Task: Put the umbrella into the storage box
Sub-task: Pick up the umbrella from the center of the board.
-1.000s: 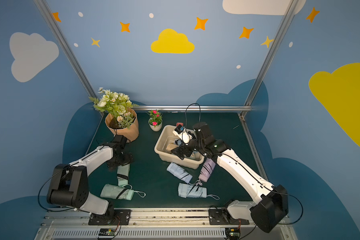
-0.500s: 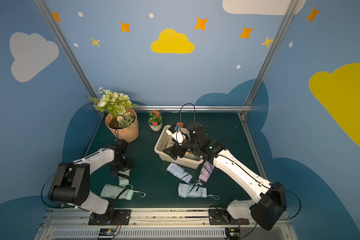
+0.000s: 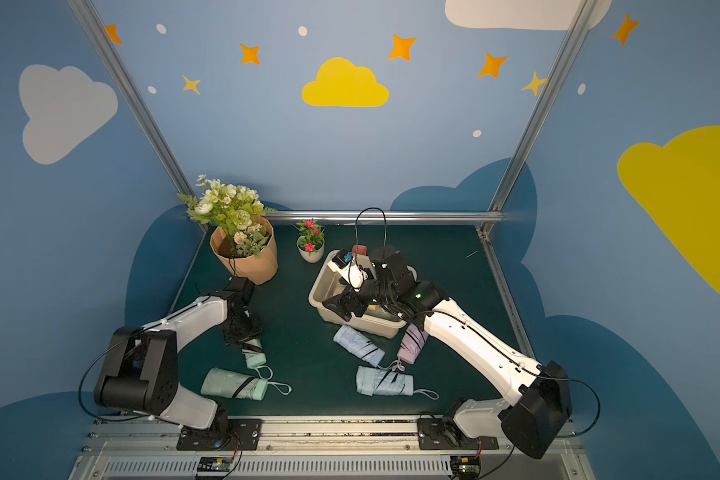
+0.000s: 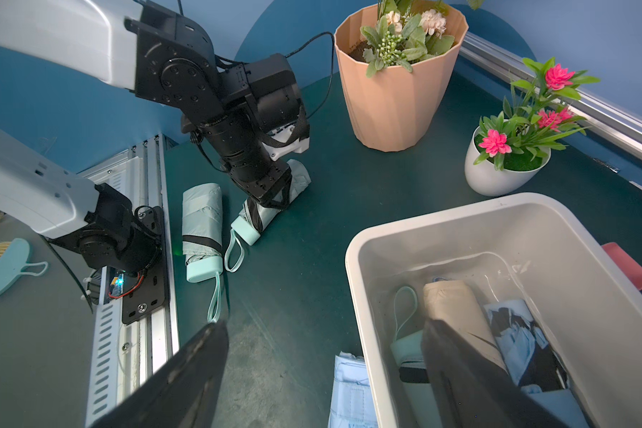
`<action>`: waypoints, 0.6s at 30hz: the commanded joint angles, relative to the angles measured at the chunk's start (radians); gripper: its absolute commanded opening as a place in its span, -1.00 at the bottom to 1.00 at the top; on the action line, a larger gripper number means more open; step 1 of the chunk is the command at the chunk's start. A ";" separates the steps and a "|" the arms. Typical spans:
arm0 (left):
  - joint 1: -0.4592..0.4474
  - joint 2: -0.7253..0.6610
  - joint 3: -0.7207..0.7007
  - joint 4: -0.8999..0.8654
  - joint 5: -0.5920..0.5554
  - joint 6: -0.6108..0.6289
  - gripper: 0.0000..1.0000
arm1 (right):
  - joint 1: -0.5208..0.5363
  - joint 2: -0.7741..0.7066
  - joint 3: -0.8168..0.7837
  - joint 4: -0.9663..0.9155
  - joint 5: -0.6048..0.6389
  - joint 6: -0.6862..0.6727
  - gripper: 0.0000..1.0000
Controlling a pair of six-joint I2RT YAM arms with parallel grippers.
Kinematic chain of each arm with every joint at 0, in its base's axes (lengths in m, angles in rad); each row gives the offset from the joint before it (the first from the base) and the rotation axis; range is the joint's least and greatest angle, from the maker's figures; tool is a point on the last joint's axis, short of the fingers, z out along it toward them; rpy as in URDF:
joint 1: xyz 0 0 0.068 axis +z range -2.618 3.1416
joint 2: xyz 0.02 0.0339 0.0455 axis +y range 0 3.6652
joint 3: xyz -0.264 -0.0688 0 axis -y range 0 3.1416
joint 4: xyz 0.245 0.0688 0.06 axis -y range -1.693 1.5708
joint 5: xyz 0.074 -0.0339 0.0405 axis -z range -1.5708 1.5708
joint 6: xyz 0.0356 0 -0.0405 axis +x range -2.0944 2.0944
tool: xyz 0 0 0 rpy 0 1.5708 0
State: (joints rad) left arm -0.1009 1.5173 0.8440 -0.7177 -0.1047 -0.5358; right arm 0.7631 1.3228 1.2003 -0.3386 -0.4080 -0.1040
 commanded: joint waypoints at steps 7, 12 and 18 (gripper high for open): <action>-0.003 -0.243 0.117 -0.058 -0.027 -0.044 -0.60 | 0.009 -0.037 -0.022 0.038 0.015 0.027 0.74; -0.023 -0.421 0.126 0.071 0.036 0.036 -0.65 | 0.009 -0.058 -0.024 0.054 0.059 0.046 0.73; -0.106 -0.536 0.173 0.225 0.103 0.266 -0.65 | 0.005 -0.075 -0.042 0.083 0.157 0.084 0.73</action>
State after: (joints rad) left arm -0.1764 1.0122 0.9653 -0.6144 -0.0528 -0.4152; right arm 0.7677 1.2758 1.1740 -0.2977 -0.3157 -0.0525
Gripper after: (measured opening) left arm 0.448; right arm 0.867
